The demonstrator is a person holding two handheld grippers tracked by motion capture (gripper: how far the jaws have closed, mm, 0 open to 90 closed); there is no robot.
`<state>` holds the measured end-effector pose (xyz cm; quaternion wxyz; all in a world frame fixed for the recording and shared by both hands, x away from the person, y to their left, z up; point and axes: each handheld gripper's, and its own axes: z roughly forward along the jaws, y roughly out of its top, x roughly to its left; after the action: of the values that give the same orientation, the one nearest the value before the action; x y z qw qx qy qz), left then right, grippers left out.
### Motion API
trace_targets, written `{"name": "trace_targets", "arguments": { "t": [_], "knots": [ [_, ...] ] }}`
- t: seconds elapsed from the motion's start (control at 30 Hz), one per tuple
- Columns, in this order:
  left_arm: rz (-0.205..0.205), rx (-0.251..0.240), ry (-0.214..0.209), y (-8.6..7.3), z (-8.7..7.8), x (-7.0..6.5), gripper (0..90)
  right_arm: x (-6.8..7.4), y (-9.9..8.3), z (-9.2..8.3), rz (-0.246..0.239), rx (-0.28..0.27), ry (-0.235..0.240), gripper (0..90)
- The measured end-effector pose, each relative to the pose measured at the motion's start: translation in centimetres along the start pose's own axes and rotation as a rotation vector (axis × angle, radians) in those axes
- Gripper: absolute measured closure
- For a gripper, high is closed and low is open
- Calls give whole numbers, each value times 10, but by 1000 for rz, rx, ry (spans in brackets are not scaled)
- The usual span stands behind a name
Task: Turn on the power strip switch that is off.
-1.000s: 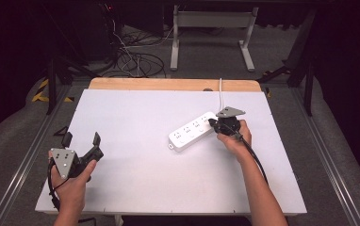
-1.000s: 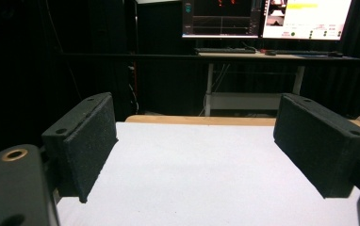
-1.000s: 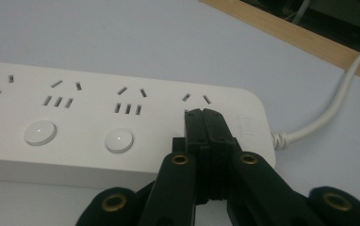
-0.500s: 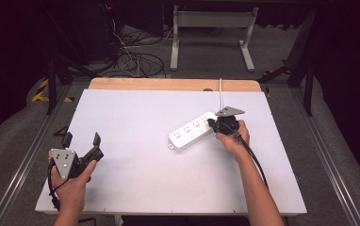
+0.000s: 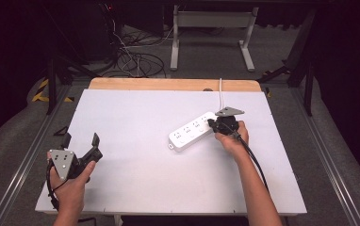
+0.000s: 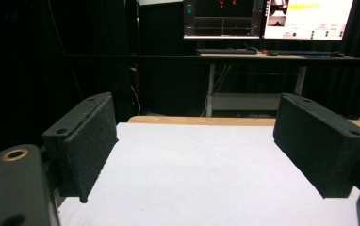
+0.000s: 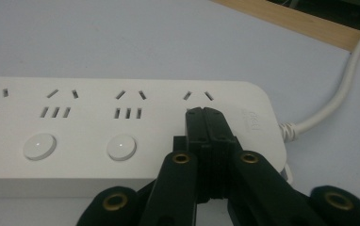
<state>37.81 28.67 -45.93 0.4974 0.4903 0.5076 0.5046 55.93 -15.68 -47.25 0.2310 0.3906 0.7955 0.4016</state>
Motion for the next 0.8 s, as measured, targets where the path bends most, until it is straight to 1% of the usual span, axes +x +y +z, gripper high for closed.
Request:
{"name": "trace_targets", "arguments": {
  "t": [0.07,0.13,0.27,0.3,0.33,0.47,0.57,0.7,0.8],
  "knots": [
    [0,0,0,0,0,0,148,0,0,0,-5,2,0,900],
    [0,0,1,0,0,0,148,-1,1,0,0,5,5,900],
    [2,1,1,0,0,0,148,-2,0,-1,34,18,15,900],
    [0,0,1,0,0,0,149,-2,0,-1,32,19,15,900],
    [0,1,1,0,0,0,149,-2,0,-1,20,17,11,900],
    [0,0,2,0,1,0,149,-1,-2,-1,31,8,6,900],
    [2,-1,-1,0,1,-1,150,0,-2,-1,21,3,-3,900],
    [3,1,-4,0,1,-1,149,0,-4,-1,32,-8,3,900],
    [4,1,-2,0,1,-1,149,0,-5,-1,28,-15,1,900]
  ]
}}
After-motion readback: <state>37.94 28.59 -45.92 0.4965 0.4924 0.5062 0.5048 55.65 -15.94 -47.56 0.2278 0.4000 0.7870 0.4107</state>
